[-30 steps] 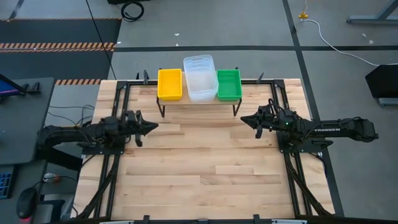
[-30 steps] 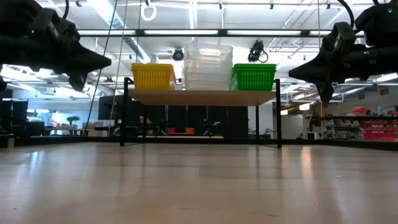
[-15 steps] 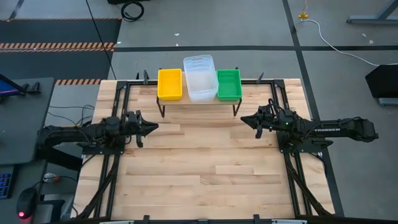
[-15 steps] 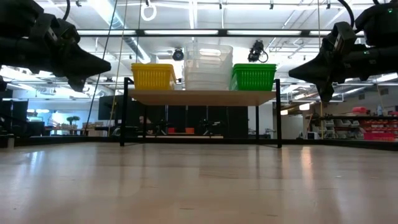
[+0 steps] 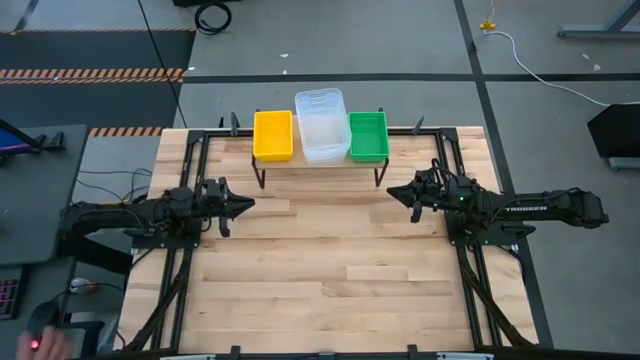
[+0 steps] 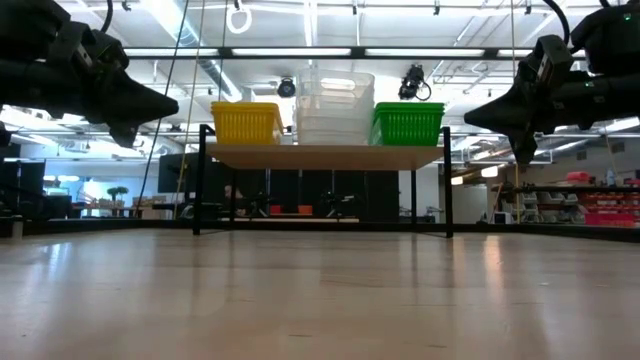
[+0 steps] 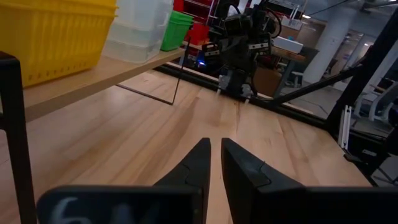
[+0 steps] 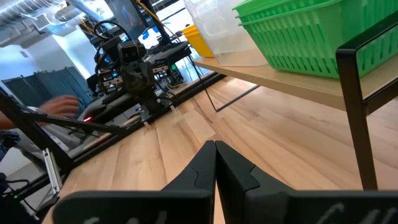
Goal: Stack baskets on shelf by color
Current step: Return to Home Position
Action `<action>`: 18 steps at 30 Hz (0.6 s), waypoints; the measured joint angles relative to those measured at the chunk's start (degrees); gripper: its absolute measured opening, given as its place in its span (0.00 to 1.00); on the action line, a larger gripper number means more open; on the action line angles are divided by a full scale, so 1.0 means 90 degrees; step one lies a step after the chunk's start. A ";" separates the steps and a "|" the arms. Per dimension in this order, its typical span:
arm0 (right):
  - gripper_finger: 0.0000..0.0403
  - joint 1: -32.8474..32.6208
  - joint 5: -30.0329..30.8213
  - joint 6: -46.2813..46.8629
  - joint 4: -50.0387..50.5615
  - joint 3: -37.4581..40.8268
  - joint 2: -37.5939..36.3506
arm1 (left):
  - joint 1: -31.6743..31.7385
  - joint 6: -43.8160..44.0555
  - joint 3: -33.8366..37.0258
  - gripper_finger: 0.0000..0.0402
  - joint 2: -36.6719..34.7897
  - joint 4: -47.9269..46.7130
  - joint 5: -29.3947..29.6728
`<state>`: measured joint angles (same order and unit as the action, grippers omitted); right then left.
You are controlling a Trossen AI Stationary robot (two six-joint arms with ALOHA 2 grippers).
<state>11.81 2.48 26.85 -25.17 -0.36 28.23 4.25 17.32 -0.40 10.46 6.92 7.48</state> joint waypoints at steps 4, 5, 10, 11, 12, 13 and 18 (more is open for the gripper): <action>0.04 0.0000 0.0000 0.0000 0.0000 0.0000 0.0000 | 0.0000 0.0000 0.0000 0.10 0.0000 0.0000 -0.0001; 0.04 0.0000 0.0000 0.0000 0.0000 0.0000 0.0000 | 0.0000 0.0000 0.0000 0.10 0.0000 0.0000 -0.0001; 0.04 0.0000 0.0000 0.0000 0.0000 0.0000 0.0000 | 0.0001 0.0000 0.0000 0.09 0.0000 0.0000 -0.0001; 0.04 0.0000 0.0000 0.0000 0.0000 0.0000 0.0000 | 0.0000 0.0000 0.0000 0.09 0.0000 0.0000 -0.0001; 0.04 0.0000 0.0000 0.0002 0.0002 0.0000 0.0000 | 0.0001 0.0000 0.0000 0.10 0.0000 0.0000 -0.0001; 0.04 0.0000 -0.0001 0.0000 0.0001 0.0000 0.0000 | 0.0000 0.0002 0.0000 0.10 0.0000 0.0000 -0.0001; 0.04 0.0000 0.0000 0.0000 0.0002 0.0000 0.0000 | 0.0000 0.0002 0.0002 0.11 0.0000 0.0002 -0.0001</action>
<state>11.81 2.48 26.85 -25.15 -0.36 28.23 4.25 17.34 -0.38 10.46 6.94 7.46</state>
